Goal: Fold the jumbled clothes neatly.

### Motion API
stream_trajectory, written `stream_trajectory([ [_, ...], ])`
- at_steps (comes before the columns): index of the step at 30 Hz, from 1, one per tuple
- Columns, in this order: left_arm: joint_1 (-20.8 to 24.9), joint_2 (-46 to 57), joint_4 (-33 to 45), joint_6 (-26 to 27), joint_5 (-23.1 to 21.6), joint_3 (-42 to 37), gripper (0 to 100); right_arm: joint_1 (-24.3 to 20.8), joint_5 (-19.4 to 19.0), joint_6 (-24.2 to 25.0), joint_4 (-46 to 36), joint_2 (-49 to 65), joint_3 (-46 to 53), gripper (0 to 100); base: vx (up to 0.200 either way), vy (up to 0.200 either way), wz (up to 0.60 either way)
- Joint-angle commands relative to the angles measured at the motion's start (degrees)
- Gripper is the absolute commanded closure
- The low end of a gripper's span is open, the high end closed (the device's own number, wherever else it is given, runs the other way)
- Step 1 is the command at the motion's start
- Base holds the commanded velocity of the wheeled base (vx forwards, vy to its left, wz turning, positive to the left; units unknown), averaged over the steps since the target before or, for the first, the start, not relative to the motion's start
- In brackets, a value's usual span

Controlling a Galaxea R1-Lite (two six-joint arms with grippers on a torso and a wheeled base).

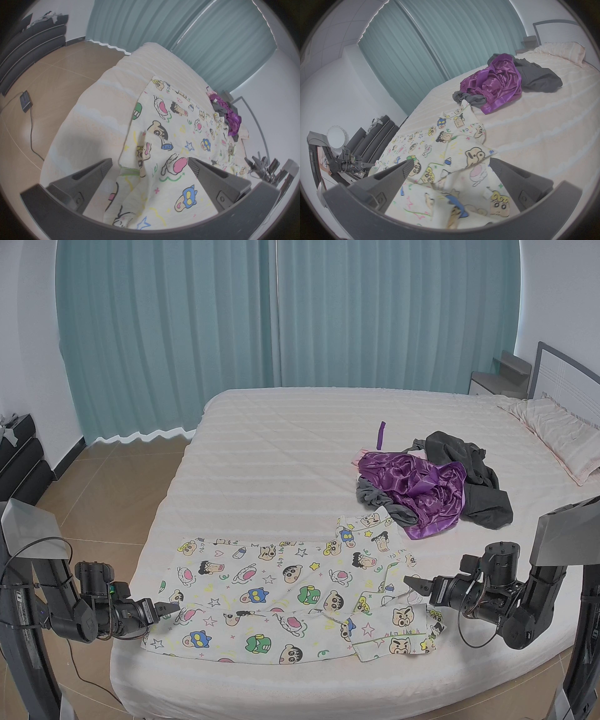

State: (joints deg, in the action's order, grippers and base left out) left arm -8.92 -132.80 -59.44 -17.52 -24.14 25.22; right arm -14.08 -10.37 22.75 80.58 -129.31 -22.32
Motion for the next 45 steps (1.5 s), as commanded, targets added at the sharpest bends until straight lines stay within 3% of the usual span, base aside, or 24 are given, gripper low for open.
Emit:
stream_trajectory([
  [1, -1.89, 1.85, -0.06, -3.49, -2.23, 1.14, 0, -6.66, 3.69, 3.71, 0.10, 6.17, 3.25, 0, 0.000, 0.000, 0.00],
  [6, -2.94, 3.52, -0.06, -7.62, -5.48, 1.58, 0, -12.90, 4.22, 9.60, -0.16, 8.19, 5.89, 0, 0.000, 0.000, 0.00],
  [10, -3.21, 4.13, -0.06, -11.13, -6.18, 2.38, 0, -14.75, 4.05, 12.50, -0.07, 4.59, 6.41, 0, 0.000, 0.000, 0.00],
  [26, -2.85, 4.75, -0.06, -11.75, -6.18, 2.11, 0, -9.12, 4.05, 12.76, 0.81, -13.25, -3.26, 0, 0.000, 0.000, 0.00],
  [40, -2.85, 6.77, -0.85, -11.93, -6.01, 1.67, 0, -7.98, 3.69, 15.13, 7.31, -0.86, 2.28, 0, 0.000, 0.000, 0.00],
  [45, -2.94, 6.51, -4.02, -14.47, -5.75, 1.06, 0, -7.89, 4.05, 17.24, 9.16, 3.53, 6.50, 0, 0.040, 0.000, 0.00],
])
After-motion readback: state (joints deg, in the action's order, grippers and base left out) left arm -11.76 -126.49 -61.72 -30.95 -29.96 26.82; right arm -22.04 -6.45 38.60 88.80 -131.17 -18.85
